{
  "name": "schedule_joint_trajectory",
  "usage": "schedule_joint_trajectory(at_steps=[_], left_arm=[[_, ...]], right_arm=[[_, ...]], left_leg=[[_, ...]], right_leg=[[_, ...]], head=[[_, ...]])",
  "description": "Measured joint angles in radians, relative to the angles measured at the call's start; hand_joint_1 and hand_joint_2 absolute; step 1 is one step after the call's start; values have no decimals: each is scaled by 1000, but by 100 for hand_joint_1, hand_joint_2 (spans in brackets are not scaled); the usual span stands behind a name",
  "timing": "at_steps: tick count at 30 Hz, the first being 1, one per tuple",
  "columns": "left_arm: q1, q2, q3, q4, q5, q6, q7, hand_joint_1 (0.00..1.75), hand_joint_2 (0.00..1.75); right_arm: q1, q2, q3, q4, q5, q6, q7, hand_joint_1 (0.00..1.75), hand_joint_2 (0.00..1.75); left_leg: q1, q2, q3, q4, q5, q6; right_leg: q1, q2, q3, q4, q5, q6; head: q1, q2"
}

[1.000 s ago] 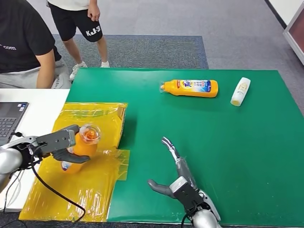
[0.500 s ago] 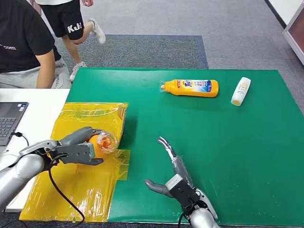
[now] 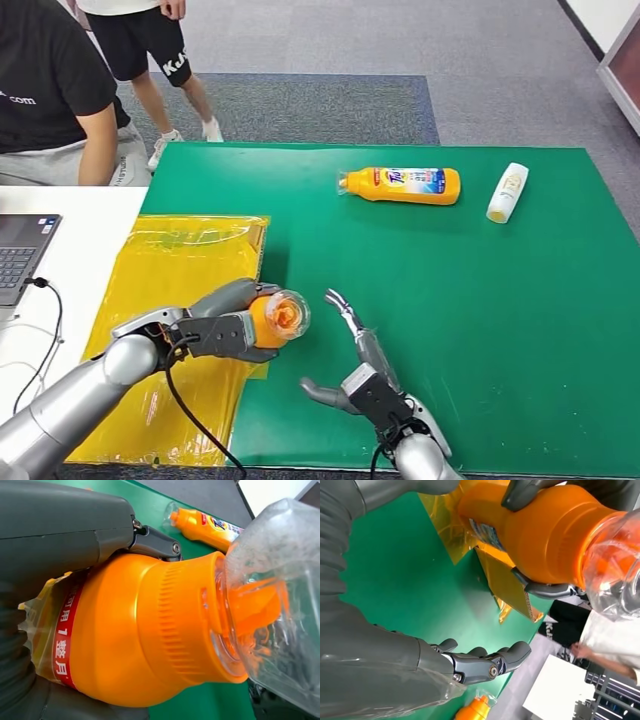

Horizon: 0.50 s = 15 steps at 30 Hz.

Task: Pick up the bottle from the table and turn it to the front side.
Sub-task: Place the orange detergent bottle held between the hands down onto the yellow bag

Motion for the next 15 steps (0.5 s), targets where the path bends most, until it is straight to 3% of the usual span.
schedule_joint_trajectory(at_steps=[10, 15], left_arm=[[-26, 1, -22, 24, -111, 5, 34, 175, 175], [-70, 35, -49, 30, -198, -11, 47, 175, 175]], right_arm=[[-4, 0, 1, 31, -6, -7, 5, 0, 175], [-3, 0, 1, 47, -7, -7, 13, 0, 175]], left_leg=[[0, 0, 2, 0, 1, -1], [1, 2, 4, -2, 2, -3]], right_leg=[[0, 1, 2, 0, 1, -1], [1, 3, 0, 0, 3, -5]], head=[[0, 0], [0, 0]])
